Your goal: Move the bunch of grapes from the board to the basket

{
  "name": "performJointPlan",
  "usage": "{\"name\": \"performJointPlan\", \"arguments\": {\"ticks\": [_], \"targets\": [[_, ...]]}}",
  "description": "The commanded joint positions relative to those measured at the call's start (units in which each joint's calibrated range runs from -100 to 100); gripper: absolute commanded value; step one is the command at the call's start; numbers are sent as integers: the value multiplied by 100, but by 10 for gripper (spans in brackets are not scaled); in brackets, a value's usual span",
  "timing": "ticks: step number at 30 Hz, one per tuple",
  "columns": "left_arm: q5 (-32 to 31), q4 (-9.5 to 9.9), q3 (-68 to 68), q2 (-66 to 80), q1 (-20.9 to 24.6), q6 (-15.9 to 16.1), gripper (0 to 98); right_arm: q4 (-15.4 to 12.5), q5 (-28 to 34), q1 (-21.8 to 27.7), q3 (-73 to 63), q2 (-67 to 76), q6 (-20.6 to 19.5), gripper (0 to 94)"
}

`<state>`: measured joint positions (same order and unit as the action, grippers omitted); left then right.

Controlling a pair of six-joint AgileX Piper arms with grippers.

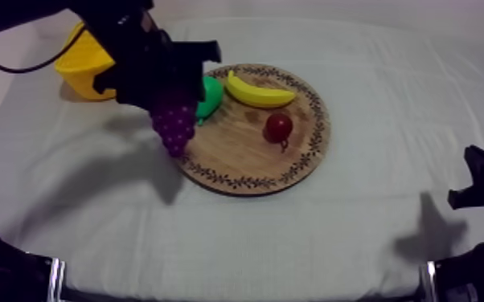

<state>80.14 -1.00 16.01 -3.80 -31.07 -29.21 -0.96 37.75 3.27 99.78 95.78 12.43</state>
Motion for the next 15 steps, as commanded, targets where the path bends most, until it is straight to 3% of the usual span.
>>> {"name": "performJointPlan", "arguments": {"ticks": [1,15], "targets": [[6,9,227,256,149,13,490,0,-1,3,-1,-2,0,3],[153,278,795,908,1548,449,490,0,-1,3,-1,-2,0,3]]}}
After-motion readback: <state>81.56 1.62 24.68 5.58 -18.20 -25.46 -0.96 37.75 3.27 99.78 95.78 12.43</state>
